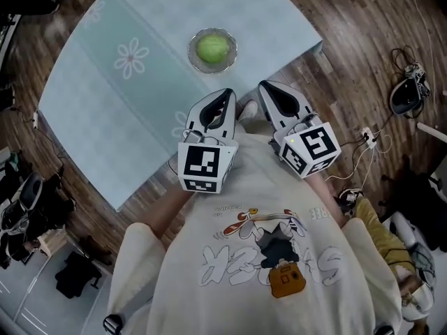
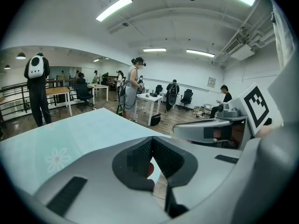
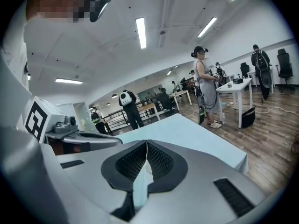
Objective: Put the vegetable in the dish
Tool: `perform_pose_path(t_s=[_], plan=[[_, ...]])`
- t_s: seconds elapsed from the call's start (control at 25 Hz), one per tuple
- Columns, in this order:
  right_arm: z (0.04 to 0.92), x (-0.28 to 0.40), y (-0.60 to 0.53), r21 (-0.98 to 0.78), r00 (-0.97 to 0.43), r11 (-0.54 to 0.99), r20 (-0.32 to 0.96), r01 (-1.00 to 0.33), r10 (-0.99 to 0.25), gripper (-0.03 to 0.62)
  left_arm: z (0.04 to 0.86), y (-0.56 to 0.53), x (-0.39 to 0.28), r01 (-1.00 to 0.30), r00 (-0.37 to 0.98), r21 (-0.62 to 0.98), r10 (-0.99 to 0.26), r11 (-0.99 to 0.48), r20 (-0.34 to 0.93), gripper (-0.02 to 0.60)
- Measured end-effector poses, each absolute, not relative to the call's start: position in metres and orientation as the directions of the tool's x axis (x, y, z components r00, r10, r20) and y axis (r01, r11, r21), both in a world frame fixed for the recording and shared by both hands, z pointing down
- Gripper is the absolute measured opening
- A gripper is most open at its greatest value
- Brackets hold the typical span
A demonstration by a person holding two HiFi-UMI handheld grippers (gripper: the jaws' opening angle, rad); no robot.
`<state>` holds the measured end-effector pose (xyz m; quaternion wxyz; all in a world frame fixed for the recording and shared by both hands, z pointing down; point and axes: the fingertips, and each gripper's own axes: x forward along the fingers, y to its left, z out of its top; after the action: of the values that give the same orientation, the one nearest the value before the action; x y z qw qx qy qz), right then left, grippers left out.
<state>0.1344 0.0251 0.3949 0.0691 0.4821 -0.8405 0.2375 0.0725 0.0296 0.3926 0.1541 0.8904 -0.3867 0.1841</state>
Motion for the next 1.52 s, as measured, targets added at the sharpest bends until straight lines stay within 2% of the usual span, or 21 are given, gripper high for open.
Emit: perform_pose_path(t_s=[0.32,0.6,0.84,1.16,1.36,1.52], plan=[[0.399,0.125,0.025,-0.36,-0.471,0.345,0.364,-0.867,-0.804,0.023,0.376,0.012,0.041,-0.75,0.635,0.117,-0.66,-0.651,0.401,0.008],[0.391,0.055,0.05,-0.357,-0.456,0.332,0.359,-0.873,-0.814,0.023,0.386,0.062,-0.027,-0.776,0.621,0.213,-0.662,-0.593,0.42,0.008],[0.379,0.008,0.085,-0.331,-0.411,0.299,0.355,-0.895,-0.839,0.023,0.38,0.097,-0.075,-0.753,0.653,0.24,-0.649,-0.613,0.391,0.008],[0.385,-0.001,0.144,-0.308,-0.312,0.202,0.366,-0.93,-0.877,0.024,0.382,0.146,-0.054,-0.594,0.789,0.246,-0.494,-0.766,0.365,0.008],[0.385,-0.011,0.151,-0.306,-0.291,0.182,0.362,-0.935,-0.886,0.023,0.39,0.143,-0.069,-0.609,0.773,0.246,-0.496,-0.754,0.395,0.008],[0.368,-0.015,0.153,-0.287,-0.29,0.197,0.328,-0.937,-0.899,0.023,0.389,0.156,-0.068,-0.571,0.792,0.217,-0.462,-0.792,0.399,0.008]])
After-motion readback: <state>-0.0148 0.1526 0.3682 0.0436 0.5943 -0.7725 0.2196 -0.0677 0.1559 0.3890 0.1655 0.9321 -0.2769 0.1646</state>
